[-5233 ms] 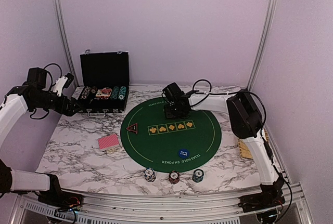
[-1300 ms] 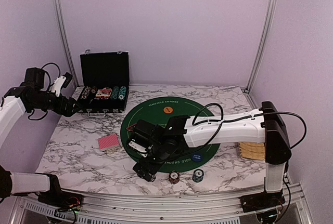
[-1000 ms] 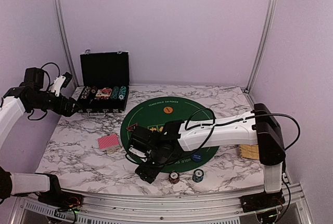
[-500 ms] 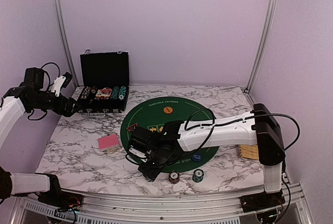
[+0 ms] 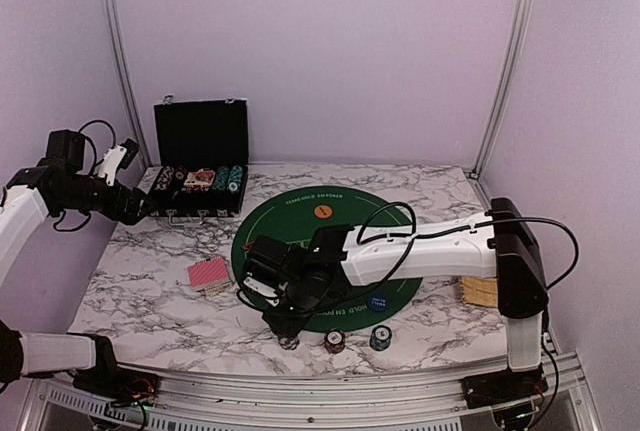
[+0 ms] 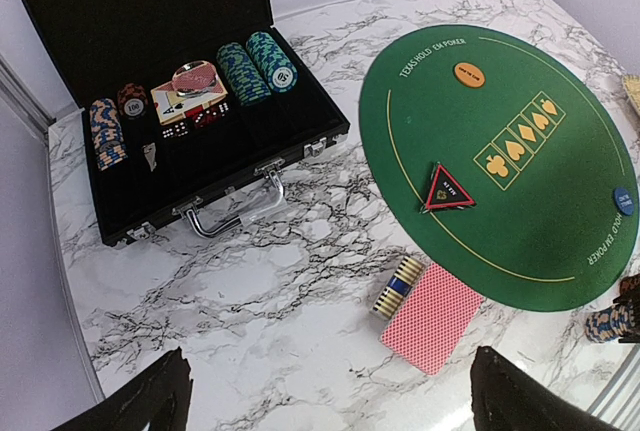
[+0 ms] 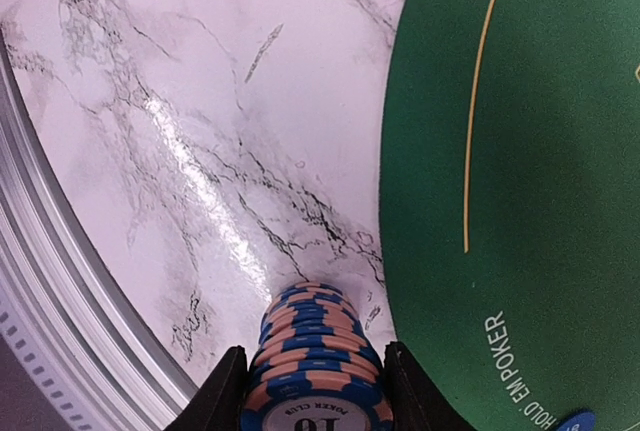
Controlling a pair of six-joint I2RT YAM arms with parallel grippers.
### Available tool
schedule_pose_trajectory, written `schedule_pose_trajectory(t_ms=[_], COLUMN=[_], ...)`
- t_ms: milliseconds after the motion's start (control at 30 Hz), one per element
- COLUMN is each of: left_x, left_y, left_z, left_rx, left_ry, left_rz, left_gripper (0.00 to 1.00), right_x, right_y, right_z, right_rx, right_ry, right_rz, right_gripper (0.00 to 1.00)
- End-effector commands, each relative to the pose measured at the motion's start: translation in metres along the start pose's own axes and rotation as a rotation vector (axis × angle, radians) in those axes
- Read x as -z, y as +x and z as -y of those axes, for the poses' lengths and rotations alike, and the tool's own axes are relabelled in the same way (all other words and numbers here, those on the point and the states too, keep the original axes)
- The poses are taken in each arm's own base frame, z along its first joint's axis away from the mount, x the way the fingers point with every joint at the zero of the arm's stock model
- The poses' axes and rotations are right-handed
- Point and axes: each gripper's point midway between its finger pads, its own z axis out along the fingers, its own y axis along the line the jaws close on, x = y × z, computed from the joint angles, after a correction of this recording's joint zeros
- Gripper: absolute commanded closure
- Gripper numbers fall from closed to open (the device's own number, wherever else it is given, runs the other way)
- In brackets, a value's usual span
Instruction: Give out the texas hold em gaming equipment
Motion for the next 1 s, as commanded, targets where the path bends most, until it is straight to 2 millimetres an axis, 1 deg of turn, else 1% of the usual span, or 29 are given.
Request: schedule_pose_trajectory(t_ms=[0,100,200,333,433,600,733,900,967], left_x=[0.006,0.007,0.006,0.006,0.005,0.006,0.005,0.005,0.004], left_y=[0.001,0.001,0.002,0.002,0.003,0.003,0.003,0.003,0.003], left_z=[0.003,0.004,0.003,0.003,0.002,0.003,0.003,0.004,0.004], left_rx=[-0.005,-0.005,-0.005,-0.004,-0.001,-0.005,-0.005,-0.006,-0.005], left_ry=[0.004,0.004,0.002,0.001,0.000,-0.001,0.001,0.007,0.009], left_rz=[0.001,0.001,-0.002,-0.002,-0.005,-0.005,-0.006,-0.006,-0.007], left_gripper=[0.01,0.01,0.01,0.01,0.01,0.01,0.01,0.01,0.01], right_x=[0.029,0.033,0.036,0.038,0.033,0.002,-0.019,-0.044,-0.051], right_y=[-0.024,-0.032,-0.047,-0.073,-0.090,-0.109,-0.124,-0.133,-0.136], right_z=[-0.003,0.007,0.025,0.052,0.071,0.099,0.115,0.122,0.124], right_rx=[0.013,-0.002,-0.037,-0.080,-0.109,-0.145,-0.178,-0.200,-0.208], right_ry=[0.015,0.038,0.051,0.065,0.065,0.085,0.087,0.078,0.074], right_rz=[0.083,0.102,0.128,0.179,0.207,0.205,0.216,0.218,0.224], right_gripper=[0.76,0.78,0.78,0.78,0.78,0.78,0.78,0.78,0.78])
